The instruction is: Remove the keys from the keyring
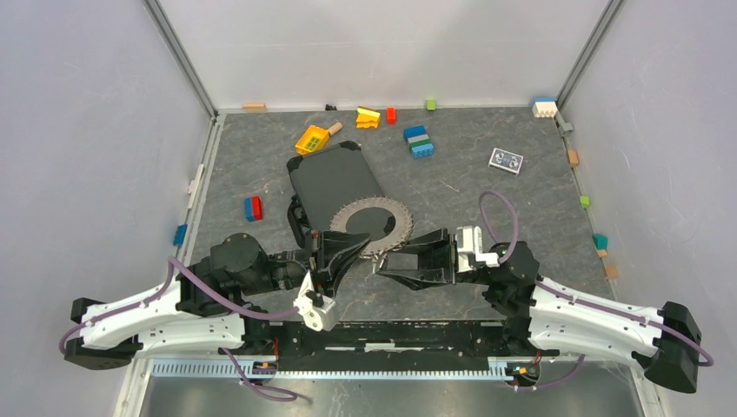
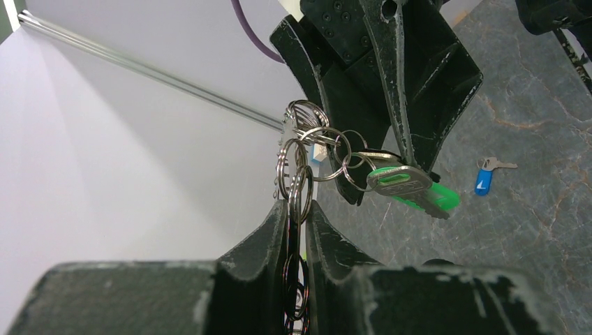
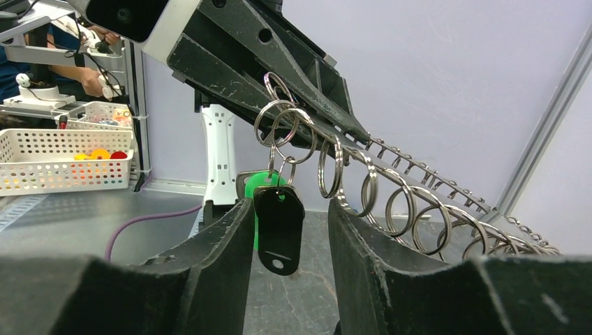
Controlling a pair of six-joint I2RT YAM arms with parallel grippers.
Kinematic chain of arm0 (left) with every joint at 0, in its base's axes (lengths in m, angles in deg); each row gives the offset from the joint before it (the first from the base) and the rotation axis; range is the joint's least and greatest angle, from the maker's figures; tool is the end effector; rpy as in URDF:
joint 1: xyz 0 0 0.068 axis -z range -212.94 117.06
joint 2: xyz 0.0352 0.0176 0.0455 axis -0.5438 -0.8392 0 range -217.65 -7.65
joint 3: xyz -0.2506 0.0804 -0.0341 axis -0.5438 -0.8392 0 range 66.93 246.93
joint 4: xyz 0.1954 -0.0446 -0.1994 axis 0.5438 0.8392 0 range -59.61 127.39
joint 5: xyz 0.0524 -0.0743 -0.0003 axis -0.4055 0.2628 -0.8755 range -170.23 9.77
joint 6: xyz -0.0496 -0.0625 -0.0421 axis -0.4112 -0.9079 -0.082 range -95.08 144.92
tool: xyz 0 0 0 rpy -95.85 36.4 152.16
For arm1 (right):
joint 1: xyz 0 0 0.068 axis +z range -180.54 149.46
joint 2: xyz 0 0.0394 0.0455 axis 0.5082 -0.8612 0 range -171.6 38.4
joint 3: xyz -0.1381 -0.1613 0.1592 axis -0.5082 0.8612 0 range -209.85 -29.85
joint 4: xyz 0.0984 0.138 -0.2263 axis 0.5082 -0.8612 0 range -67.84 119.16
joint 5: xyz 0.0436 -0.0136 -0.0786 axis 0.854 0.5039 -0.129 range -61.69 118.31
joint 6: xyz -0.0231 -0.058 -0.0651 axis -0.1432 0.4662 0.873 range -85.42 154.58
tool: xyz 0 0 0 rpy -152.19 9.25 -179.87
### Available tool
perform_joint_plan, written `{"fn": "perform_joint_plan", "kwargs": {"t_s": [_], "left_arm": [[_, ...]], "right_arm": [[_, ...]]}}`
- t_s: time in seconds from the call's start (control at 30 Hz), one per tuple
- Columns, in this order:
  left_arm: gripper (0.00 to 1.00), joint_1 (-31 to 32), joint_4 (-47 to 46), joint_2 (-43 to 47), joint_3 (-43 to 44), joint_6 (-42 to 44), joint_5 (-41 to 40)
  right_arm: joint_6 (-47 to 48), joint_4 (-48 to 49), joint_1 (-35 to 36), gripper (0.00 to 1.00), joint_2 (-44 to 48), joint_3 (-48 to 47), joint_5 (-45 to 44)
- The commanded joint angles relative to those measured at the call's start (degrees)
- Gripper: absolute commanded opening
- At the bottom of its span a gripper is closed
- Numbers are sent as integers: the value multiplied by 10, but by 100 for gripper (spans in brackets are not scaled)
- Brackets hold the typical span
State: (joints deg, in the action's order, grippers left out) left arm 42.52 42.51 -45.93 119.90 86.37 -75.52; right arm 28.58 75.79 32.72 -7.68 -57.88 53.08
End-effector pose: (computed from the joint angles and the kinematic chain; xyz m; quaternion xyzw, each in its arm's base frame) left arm 0.0480 -0.2113 0.4050 0.6531 0.2259 -0.1162 0.7134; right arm 0.0797 0.2336 0.3426 -0.4008 0.3495 0.5674 0.6287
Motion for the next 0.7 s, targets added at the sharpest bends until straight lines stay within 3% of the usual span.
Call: {"fn": "perform_joint_plan", "kwargs": {"t_s": [0.0, 0.3, 0.5, 0.67], "left_arm": [[2, -1, -29, 1, 25, -19, 11], [2, -1, -29, 5, 23, -18, 8], [2, -1, -28, 12, 20, -13, -7], [2, -1, -29, 24, 8, -11, -28]], "right_arm": [[-5, 24, 1, 46, -1, 0, -8], [-9, 26, 1, 20, 6, 8, -5], [-7, 15, 1, 14, 18, 16, 5], [-4, -30, 1, 0, 44, 9, 18]]}}
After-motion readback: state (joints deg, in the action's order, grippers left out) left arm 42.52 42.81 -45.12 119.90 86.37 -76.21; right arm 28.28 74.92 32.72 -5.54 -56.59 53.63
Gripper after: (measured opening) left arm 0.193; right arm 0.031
